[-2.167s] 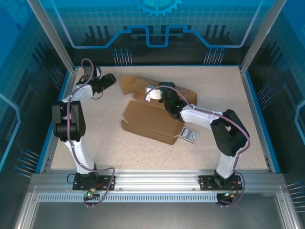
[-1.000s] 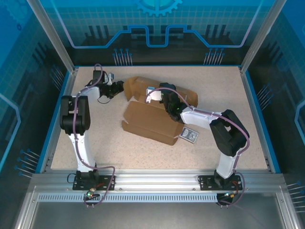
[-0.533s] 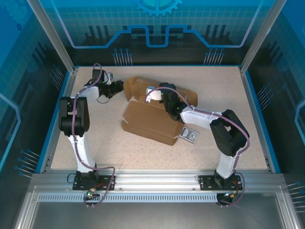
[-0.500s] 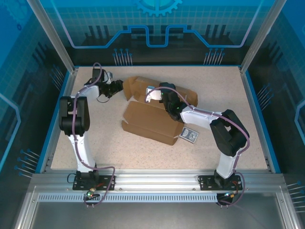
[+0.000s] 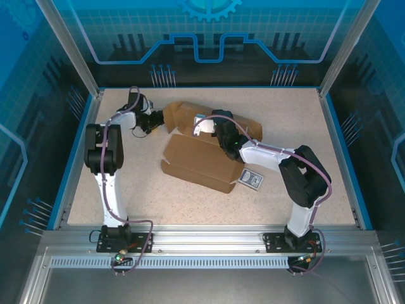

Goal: Fold the paper box

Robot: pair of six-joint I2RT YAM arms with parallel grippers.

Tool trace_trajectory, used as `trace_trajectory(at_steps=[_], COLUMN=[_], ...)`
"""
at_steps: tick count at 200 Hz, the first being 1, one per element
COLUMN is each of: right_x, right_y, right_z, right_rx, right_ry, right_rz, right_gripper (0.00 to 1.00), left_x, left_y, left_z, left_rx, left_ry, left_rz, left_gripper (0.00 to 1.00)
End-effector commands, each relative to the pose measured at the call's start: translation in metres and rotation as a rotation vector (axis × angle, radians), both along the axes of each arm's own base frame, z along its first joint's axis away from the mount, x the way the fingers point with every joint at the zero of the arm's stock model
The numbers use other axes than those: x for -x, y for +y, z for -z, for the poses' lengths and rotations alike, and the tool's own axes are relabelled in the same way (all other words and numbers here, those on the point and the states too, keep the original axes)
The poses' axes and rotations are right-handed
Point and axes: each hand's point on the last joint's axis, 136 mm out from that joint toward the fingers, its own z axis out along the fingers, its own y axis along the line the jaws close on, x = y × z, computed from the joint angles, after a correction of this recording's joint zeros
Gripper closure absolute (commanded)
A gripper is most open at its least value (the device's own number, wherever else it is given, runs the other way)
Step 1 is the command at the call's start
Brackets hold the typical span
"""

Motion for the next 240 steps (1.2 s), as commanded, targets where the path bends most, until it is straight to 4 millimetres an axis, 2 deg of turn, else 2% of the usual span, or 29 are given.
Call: trace_trajectory(at_steps=[1, 38, 83, 101, 126, 166, 197, 217, 240], right_x=[-0.004, -0.003, -0.004, -0.004, -0.003, -0.002, -0.002, 0.002, 0.006], right_y=[0.003, 0.003, 0.004, 0.004, 0.004, 0.004, 0.002, 0.002, 0.001], right_z=[-0.006, -0.004, 0.0, 0.001, -0.001, -0.003, -0.005, -0.016, -0.031], right_rx=[-0.024, -0.027, -0.026, -0.026, -0.03, -0.033, -0.046, -0.093, -0.147], right_ry=[-0.003, 0.002, 0.009, 0.013, 0.011, 0.015, 0.011, 0.021, 0.043], right_rz=[0.0, 0.001, 0.001, -0.003, -0.005, -0.006, 0.0, -0.003, -0.007], right_gripper=[1.0, 1.0, 1.0, 1.0, 1.0, 1.0, 1.0, 1.0, 1.0], left_x=[0.009, 0.011, 0.019, 0.018, 0.018, 0.028, 0.045, 0.058, 0.076], left_y=[-0.026, -0.036, -0.052, -0.051, -0.041, -0.005, 0.019, 0.023, 0.013], left_z=[-0.017, -0.034, -0.041, -0.045, -0.042, -0.026, -0.033, -0.041, -0.049], left_rx=[0.098, 0.141, 0.179, 0.172, 0.106, -0.083, -0.165, -0.173, -0.126], left_ry=[-0.016, -0.056, -0.081, -0.094, -0.081, -0.037, -0.057, -0.072, -0.092], left_rz=[0.044, 0.052, 0.069, 0.061, 0.035, -0.072, -0.147, -0.156, -0.133], left_gripper=[0.31, 0.32, 0.33, 0.33, 0.33, 0.29, 0.28, 0.28, 0.29])
